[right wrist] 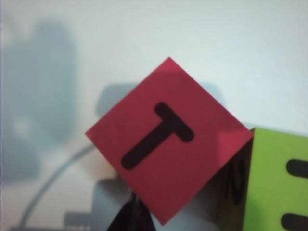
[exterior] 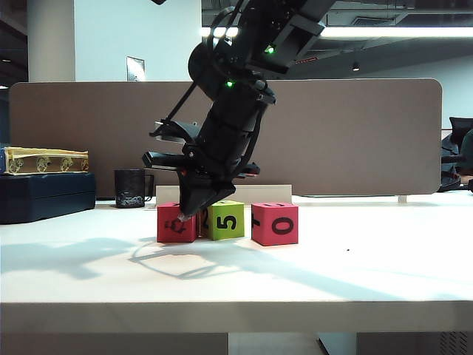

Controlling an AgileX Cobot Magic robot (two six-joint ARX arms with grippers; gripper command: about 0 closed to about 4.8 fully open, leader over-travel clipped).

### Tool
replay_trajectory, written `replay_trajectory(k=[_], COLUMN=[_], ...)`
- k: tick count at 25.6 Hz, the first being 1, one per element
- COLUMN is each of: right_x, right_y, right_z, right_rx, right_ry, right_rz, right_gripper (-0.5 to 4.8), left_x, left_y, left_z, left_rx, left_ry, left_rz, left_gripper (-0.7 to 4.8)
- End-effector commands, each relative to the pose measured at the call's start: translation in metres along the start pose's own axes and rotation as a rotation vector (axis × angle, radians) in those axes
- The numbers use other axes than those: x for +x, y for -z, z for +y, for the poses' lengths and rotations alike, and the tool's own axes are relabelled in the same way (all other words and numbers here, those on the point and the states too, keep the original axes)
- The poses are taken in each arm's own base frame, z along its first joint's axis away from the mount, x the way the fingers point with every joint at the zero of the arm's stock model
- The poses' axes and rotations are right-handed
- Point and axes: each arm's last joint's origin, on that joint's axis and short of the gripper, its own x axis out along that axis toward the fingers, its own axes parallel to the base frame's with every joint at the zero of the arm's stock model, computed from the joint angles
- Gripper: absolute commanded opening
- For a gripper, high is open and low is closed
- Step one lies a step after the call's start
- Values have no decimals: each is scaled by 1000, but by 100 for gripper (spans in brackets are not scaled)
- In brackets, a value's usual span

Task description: Select the appropriate blocks from the scattered letter blocks on the table and arrange them in a row to spell out "THU".

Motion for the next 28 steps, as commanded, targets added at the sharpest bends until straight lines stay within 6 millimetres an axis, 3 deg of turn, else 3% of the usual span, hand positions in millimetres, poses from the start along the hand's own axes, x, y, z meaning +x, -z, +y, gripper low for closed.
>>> replay_trajectory(k=[1,5,9,16,28], right_x=[-5,-20,-35,-33,-21], right_y=[-6,-13,-19,-13,-5], right_z=[6,11,-7,-26,-24], right_rx=[-1,-10,13,47,47], right_ry=[-76,-77,22,63,55], right_rz=[-37,-60,-81,-45,8], right_gripper=[-5,-5,-5,-5,-5], left_x=[-3,-3,-3,-3,-3], left_y=[-1,-3,-2,-2,-2], left_z=[-1,-1,-1,-1,-1], left_rx=[10,13,12,9,10], left_ry=[0,-2,-2,-1,-1], left_rz=[-18,-29,-28,-19,-20], left_gripper=[-6,-6,-6,-6,-6])
